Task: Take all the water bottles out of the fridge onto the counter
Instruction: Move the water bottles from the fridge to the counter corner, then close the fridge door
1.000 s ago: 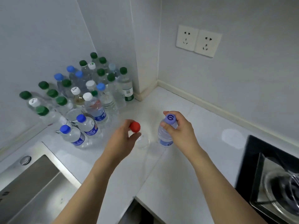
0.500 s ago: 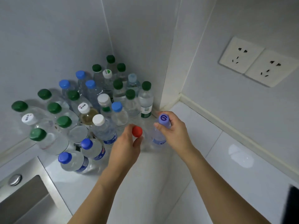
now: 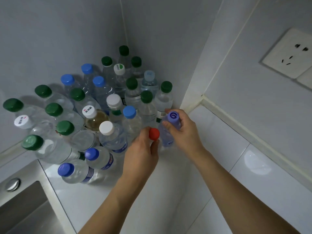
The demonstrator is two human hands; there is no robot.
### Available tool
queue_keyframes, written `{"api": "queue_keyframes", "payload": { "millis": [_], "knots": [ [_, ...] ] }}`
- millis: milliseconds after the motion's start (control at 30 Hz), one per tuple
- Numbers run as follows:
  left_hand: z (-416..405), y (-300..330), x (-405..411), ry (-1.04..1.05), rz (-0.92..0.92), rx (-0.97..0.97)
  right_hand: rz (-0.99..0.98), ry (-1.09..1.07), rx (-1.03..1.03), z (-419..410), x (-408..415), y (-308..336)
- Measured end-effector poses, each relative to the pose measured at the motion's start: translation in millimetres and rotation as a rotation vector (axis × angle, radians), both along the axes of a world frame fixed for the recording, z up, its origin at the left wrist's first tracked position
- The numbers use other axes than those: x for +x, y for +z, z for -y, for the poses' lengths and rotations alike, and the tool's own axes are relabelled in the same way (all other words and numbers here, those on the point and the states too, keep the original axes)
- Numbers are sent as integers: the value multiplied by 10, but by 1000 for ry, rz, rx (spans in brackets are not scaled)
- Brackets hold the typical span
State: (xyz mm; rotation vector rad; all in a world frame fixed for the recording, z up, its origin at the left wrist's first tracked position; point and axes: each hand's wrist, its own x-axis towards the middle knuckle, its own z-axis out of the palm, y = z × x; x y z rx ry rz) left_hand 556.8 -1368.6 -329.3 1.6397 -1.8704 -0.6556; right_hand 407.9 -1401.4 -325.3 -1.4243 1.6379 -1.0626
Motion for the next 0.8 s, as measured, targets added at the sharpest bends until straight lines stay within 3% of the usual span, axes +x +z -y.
{"api": "queue_keyframes", "payload": {
  "millis": [300, 633, 733, 800],
  "knots": [
    [-8, -32, -17, 6, -13, 13, -11, -9, 53, -37, 63, 62],
    [-127, 319, -30, -14, 122, 203, -150, -137, 64, -661, -142, 639],
    [-257, 548, -82, -90, 216, 51, -213, -188, 70, -1030, -402, 807],
    [-319, 674, -189, -168, 395, -55, -241, -221, 75, -1265, -550, 931]
  ]
}}
